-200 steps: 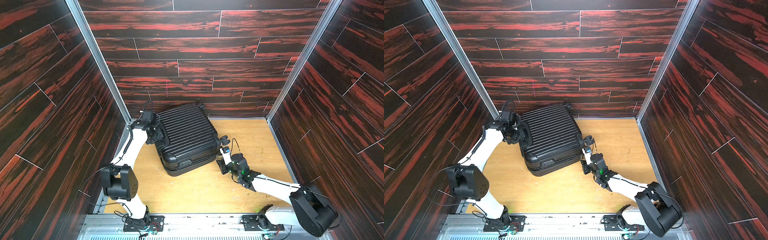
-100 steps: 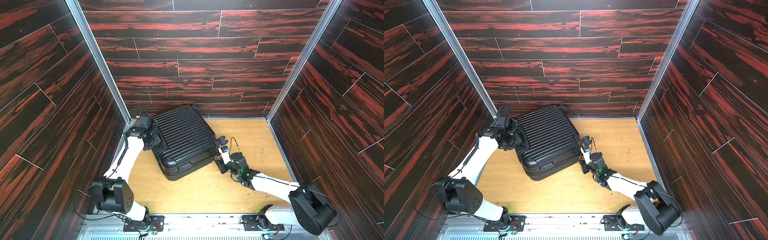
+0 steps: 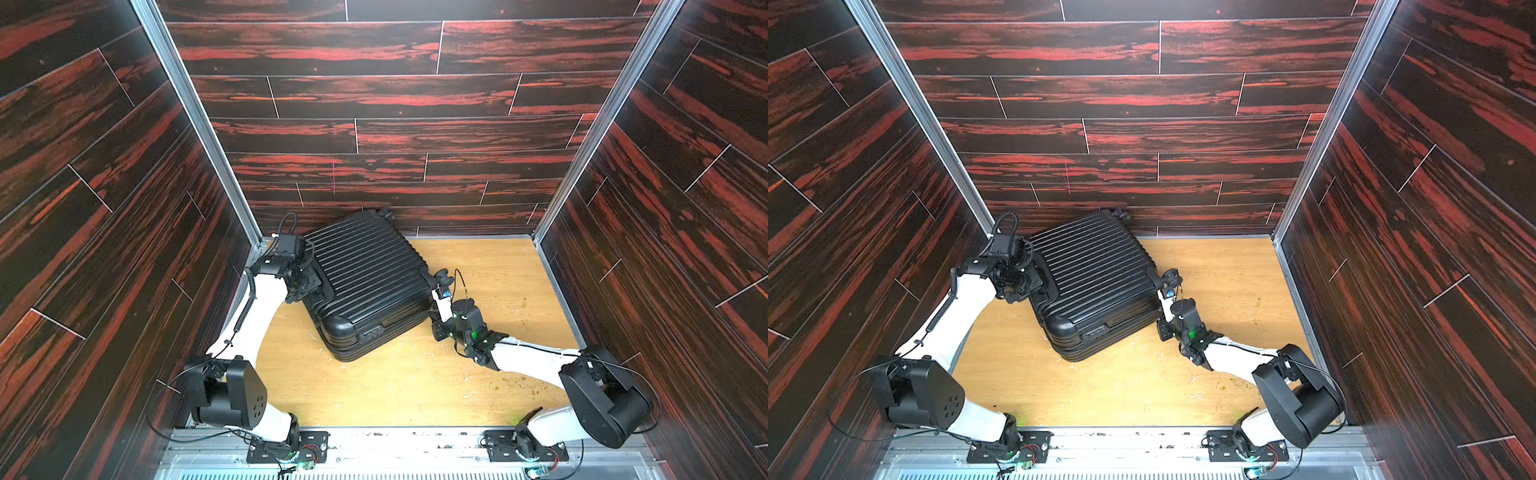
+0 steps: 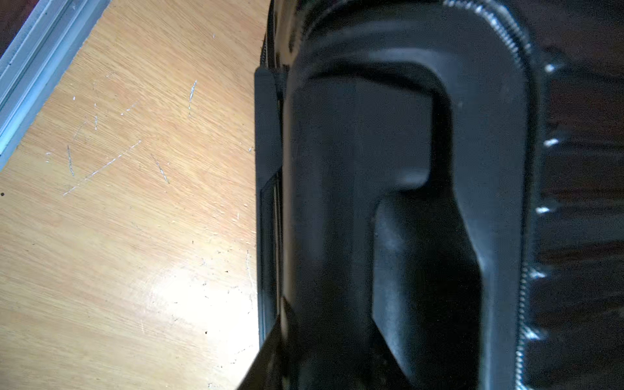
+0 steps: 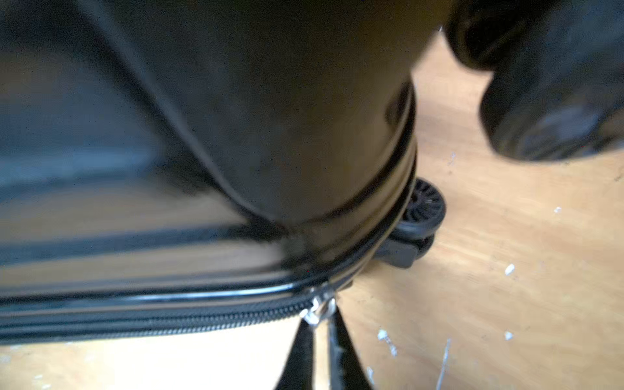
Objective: Close the suitcase zippers
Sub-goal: Zip the zipper on the suitcase.
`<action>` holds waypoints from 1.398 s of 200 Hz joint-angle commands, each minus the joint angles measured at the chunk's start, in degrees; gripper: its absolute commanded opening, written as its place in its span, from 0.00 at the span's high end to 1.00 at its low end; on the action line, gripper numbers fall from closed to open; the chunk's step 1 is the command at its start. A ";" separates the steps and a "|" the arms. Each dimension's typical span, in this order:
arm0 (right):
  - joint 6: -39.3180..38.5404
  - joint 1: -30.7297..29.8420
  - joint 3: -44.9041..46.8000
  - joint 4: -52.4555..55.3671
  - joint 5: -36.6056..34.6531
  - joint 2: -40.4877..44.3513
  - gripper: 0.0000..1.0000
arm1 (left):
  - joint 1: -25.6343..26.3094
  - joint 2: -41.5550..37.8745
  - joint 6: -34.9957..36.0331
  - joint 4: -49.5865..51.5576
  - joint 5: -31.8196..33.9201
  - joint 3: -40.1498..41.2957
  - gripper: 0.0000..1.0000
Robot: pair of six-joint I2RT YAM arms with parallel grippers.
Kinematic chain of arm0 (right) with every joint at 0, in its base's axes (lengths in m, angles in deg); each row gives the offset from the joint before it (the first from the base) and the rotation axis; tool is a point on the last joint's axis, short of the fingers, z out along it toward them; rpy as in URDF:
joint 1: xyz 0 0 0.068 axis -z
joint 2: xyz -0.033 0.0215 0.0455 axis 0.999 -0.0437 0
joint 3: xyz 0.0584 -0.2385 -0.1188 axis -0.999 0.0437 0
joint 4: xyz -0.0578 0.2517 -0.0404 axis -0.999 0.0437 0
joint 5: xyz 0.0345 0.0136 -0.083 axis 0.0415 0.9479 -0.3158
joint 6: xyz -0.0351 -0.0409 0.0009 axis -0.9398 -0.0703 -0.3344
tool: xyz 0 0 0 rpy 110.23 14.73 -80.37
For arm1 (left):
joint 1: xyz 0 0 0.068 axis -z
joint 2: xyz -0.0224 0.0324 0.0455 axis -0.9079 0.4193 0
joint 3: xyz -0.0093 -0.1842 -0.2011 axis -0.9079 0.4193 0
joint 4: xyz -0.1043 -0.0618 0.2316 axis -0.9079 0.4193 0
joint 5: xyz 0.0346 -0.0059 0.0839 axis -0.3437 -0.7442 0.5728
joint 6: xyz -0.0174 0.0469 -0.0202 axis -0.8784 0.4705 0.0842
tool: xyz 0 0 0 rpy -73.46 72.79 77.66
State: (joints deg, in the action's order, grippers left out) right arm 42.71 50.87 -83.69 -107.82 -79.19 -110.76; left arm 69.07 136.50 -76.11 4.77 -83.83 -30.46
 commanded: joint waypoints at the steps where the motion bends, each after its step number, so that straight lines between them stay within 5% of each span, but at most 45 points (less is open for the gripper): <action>1: -1.61 0.05 0.77 -2.13 2.43 0.17 0.94 | -0.25 -5.80 -1.46 -7.62 -3.18 -1.32 0.76; 59: -2.65 0.34 1.48 -3.52 6.44 -0.78 0.97 | -0.25 -5.80 -1.29 -7.44 -3.52 -1.05 0.76; 193: -3.19 4.32 0.29 -9.37 10.18 -5.57 0.80 | -0.24 -5.61 0.01 -6.91 -4.86 -1.05 0.76; 279: -5.83 4.45 3.34 -10.85 14.92 -2.15 1.00 | -0.24 -6.30 0.22 -6.85 -4.57 -0.96 0.76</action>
State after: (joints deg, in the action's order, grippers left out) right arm 38.12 55.29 -81.53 -116.95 -67.04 -114.89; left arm 68.92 136.12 -75.69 4.35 -84.29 -29.81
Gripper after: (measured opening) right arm 0.049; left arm 0.326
